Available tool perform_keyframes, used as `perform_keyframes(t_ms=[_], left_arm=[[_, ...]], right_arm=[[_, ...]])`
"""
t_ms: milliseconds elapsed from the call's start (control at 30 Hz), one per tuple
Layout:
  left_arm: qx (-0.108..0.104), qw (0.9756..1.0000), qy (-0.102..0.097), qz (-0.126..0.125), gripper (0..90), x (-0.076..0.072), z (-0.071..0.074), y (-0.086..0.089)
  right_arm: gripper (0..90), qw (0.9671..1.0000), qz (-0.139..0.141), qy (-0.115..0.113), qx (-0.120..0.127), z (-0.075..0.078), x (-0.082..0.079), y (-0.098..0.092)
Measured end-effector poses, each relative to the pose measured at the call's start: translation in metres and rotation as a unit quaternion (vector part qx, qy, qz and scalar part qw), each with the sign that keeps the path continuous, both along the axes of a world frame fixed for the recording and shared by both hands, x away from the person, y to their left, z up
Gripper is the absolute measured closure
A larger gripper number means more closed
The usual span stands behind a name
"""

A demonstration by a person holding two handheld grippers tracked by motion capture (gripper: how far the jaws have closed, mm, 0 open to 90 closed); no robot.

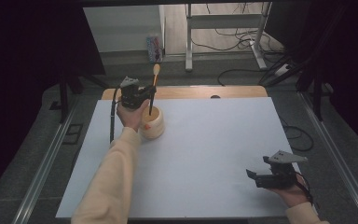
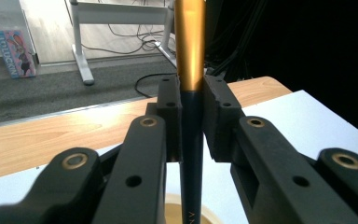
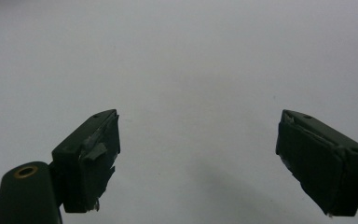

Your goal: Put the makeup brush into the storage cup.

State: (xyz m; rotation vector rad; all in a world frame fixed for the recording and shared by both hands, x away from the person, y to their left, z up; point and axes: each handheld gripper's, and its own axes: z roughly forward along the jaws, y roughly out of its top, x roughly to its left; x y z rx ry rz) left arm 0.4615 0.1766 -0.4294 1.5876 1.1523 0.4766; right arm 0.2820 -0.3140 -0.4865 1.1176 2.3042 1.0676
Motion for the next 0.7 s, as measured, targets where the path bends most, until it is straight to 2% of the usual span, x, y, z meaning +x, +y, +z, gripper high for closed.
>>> perform_keyframes(t_ms=[200, 700], left_arm=[[-0.002, 1.0000, -0.003, -0.002, 78.3, -0.001, -0.003, 0.000], [-0.009, 0.9999, 0.006, 0.001, 78.3, 0.000, -0.016, 0.002]], right_arm=[[13.8, 1.0000, 0.000, 0.000, -0.001, 0.000, 0.000, 0.000], [13.8, 1.0000, 0.001, 0.000, -0.002, 0.000, 0.000, 0.000]])
